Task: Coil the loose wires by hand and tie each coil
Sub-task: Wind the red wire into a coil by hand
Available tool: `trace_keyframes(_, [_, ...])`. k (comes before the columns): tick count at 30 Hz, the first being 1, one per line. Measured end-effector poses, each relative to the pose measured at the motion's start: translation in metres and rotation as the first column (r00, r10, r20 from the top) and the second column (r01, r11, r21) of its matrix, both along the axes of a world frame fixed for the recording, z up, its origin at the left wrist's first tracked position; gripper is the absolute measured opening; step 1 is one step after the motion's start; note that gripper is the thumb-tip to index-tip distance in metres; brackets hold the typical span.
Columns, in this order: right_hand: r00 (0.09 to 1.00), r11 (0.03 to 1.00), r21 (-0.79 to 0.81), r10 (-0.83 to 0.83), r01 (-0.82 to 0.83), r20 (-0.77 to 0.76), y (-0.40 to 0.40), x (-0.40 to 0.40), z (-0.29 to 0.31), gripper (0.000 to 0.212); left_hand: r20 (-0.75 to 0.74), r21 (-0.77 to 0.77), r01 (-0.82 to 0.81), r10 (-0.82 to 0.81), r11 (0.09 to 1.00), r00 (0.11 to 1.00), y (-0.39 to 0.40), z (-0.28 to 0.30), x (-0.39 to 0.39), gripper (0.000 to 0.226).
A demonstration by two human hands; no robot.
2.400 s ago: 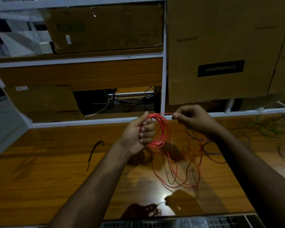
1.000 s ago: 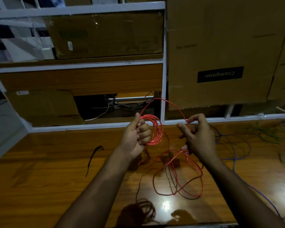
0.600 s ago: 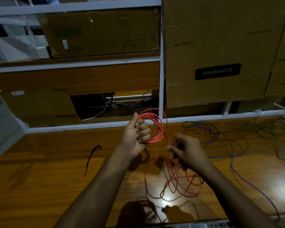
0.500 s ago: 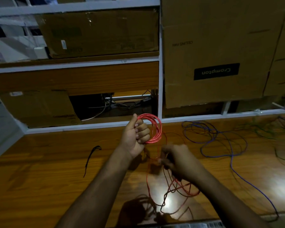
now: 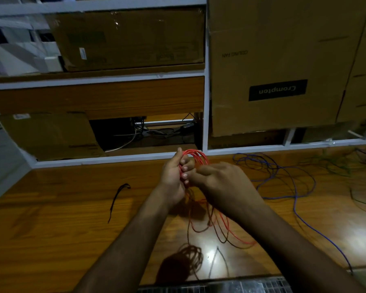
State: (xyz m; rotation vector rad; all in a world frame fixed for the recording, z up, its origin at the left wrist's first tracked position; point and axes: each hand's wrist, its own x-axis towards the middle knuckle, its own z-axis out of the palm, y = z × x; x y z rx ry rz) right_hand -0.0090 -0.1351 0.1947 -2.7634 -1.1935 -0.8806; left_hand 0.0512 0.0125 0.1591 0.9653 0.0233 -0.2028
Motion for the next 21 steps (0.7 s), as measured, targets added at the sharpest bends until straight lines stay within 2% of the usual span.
trace_keyframes(3, [0.997,0.999,-0.007,0.032,-0.032,0.076,-0.001,0.01,0.005,0.04,0.004,0.193,0.019,-0.02,0.981,1.0,-0.006,0.001,-0.01,0.051])
trace_keyframes(5, [0.994,0.998,0.014,0.054,-0.055,0.095,-0.002,0.018,0.014,0.037,0.034,0.27,0.017,-0.027,0.963,0.999,-0.009,0.004,-0.017,0.045])
trace_keyframes(9, [0.998,1.0,0.014,0.013,-0.014,0.062,-0.008,0.032,0.04,0.033,0.05,0.295,0.102,-0.122,0.95,0.991,-0.007,0.008,-0.021,0.038])
trace_keyframes(13, [0.999,0.998,-0.058,-0.033,0.032,-0.029,-0.021,0.049,0.062,0.026,0.028,0.32,0.239,-0.261,0.917,0.965,-0.004,0.009,-0.02,0.04])
trace_keyframes(15, [0.992,1.0,-0.003,-0.002,0.002,-0.125,-0.033,0.057,0.073,0.028,0.02,0.353,0.263,-0.289,0.898,0.957,-0.004,0.008,-0.022,0.043])
trace_keyframes(18, [0.963,0.992,0.126,0.051,-0.018,-0.264,-0.05,0.065,0.075,0.042,0.037,0.397,0.259,-0.297,0.881,0.954,0.0,0.007,-0.023,0.042])
trace_keyframes(21, [0.929,0.971,0.233,0.044,0.046,-0.367,-0.063,0.069,0.06,0.044,0.059,0.304,0.254,-0.285,0.918,0.957,0.007,0.01,-0.018,0.042])
